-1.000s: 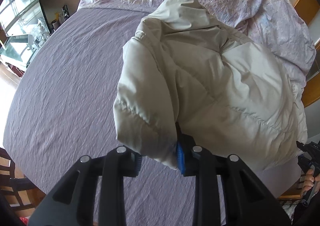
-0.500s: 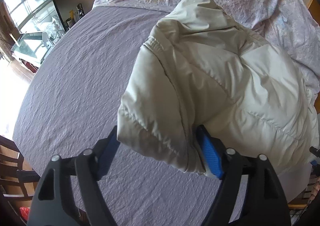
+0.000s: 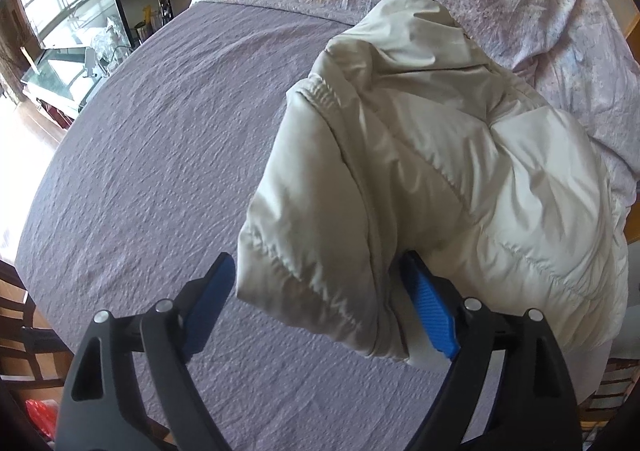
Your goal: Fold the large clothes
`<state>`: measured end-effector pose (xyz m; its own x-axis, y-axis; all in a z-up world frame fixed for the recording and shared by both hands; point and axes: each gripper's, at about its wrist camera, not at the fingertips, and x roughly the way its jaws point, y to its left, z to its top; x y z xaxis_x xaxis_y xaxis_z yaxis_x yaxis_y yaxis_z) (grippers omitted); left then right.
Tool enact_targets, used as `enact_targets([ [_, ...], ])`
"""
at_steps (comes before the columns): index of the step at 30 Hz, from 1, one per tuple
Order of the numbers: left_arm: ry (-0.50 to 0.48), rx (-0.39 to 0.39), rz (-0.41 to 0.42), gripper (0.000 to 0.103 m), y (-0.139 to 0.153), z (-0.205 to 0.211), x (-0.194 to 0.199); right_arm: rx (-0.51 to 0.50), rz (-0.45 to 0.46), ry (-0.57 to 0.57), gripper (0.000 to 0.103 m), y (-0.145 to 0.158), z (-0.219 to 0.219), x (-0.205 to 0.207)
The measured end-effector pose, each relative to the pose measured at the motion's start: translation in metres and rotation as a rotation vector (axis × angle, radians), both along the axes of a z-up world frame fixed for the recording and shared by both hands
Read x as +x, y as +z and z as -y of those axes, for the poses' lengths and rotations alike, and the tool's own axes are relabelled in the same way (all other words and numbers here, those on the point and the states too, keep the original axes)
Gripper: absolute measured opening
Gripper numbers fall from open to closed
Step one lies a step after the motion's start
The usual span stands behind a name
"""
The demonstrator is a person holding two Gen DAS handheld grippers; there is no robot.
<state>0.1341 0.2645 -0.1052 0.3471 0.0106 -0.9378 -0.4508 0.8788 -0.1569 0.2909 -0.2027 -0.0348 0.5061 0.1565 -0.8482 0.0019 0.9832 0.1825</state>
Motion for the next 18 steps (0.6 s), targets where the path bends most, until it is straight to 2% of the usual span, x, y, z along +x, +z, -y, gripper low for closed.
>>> enact_targets([
  [3,0.014,-0.012,0.003,0.086,-0.001,-0.002,0.001,0.040,-0.006,0.125,0.061,-0.004,-0.041,-0.002],
  [8,0.038,-0.024,0.007,0.089,-0.002,-0.003,0.001,0.071,-0.052,0.308,0.032,-0.017,-0.103,-0.010],
  [12,0.053,-0.040,0.009,0.089,-0.004,-0.004,0.002,0.042,-0.083,0.374,0.028,-0.030,-0.135,-0.014],
  [18,0.061,-0.049,0.016,0.090,-0.004,-0.005,0.007,0.008,-0.128,0.359,0.028,-0.051,-0.141,-0.004],
])
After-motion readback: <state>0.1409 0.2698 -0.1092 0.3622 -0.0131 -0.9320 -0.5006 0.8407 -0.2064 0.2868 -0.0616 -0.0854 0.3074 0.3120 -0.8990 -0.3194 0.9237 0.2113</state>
